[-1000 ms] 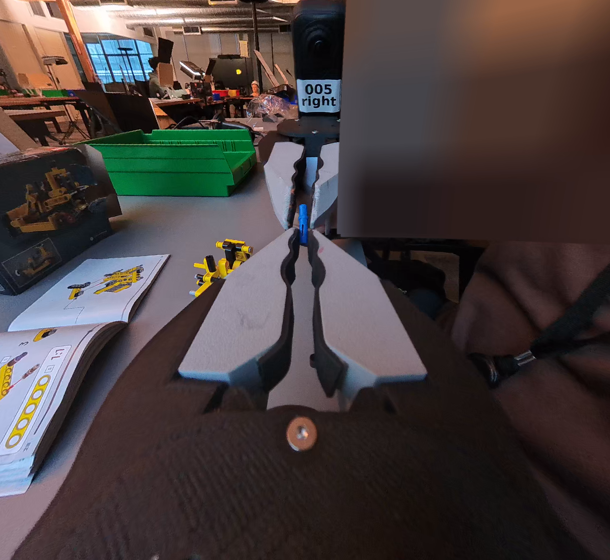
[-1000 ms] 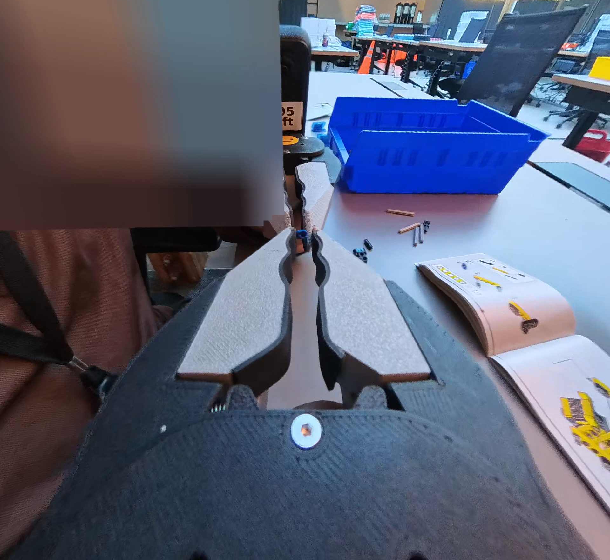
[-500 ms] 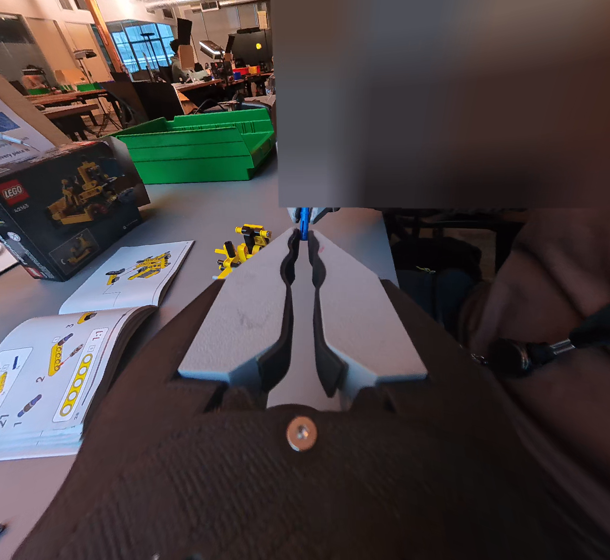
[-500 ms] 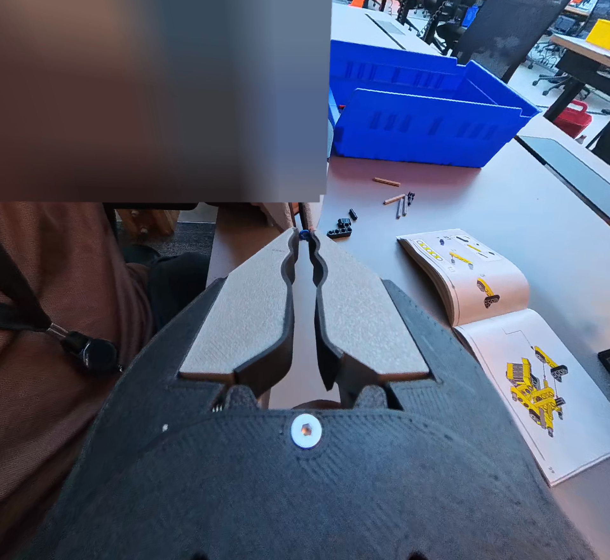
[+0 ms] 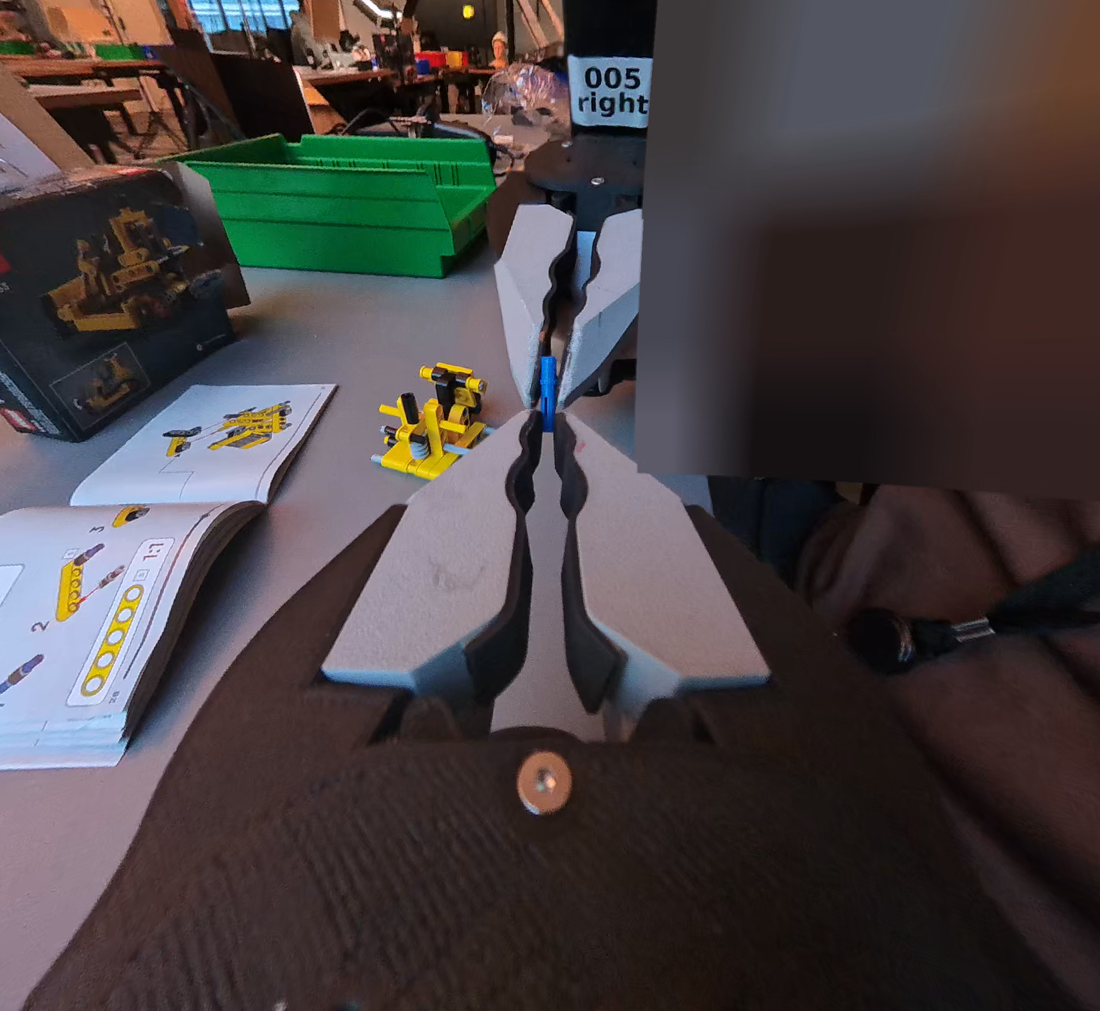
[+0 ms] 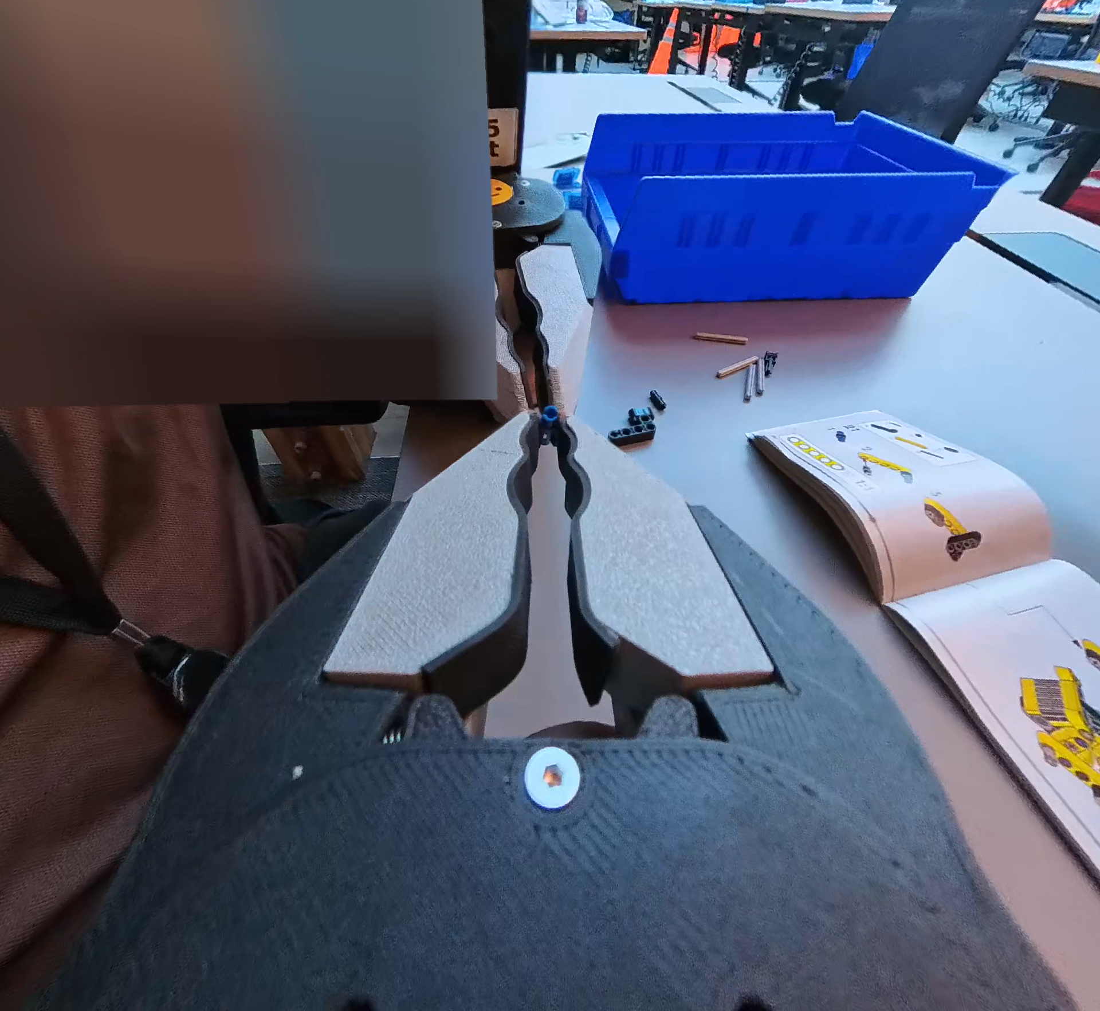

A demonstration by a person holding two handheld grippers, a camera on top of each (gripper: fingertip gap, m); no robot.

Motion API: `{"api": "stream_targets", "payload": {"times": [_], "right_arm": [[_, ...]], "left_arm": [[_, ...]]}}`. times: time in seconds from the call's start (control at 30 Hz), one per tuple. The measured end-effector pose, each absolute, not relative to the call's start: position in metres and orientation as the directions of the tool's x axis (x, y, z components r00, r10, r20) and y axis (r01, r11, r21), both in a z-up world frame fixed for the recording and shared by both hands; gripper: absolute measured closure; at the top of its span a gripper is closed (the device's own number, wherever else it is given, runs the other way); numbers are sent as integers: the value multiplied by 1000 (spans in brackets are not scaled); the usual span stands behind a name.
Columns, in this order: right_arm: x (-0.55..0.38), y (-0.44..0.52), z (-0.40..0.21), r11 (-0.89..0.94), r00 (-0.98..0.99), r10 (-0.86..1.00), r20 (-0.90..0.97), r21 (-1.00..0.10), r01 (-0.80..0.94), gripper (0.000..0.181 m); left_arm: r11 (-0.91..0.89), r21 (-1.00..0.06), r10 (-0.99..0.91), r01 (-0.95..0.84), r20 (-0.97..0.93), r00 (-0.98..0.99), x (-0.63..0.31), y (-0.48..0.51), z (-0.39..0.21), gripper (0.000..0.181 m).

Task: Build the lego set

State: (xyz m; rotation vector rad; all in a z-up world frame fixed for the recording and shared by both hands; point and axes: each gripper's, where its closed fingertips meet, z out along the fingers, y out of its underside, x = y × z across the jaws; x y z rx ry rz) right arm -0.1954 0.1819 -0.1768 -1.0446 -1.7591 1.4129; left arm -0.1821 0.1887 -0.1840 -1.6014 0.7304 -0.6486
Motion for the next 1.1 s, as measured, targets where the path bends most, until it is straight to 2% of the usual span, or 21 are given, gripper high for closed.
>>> {"api": "stream_targets", "payload": {"times": [0.2,0.3,0.4,0.47,0.63,0.73,1.1], "right_arm": [[-197,187,-176,29,-466,882,-62,-982,186,179],[-197,191,-172,-66,-475,868,-144,-982,178,179],[-199,194,-172,-133,-457,865,-208,-973,190,179],[-201,199,-171,-211,-418,863,-284,-954,213,179],[-203,213,-159,-463,-352,793,-497,-868,182,180],[-203,218,-156,-557,-349,741,-574,-815,160,180],[-210,209,-160,-642,-341,678,-651,-750,156,180]], "left_arm": [[-88,-987,-726,-137,-30,688,-185,193,-185,180],[-83,-994,-708,-68,10,706,-186,198,-178,179],[13,-980,-648,-198,-159,745,-187,199,-180,179],[49,-964,-591,-263,-240,770,-193,202,-179,178],[105,-951,-508,-292,-303,806,-205,202,-169,181],[114,-940,-478,-321,-335,812,-205,204,-169,174],[127,-917,-430,-378,-394,812,-204,206,-169,175]]}}
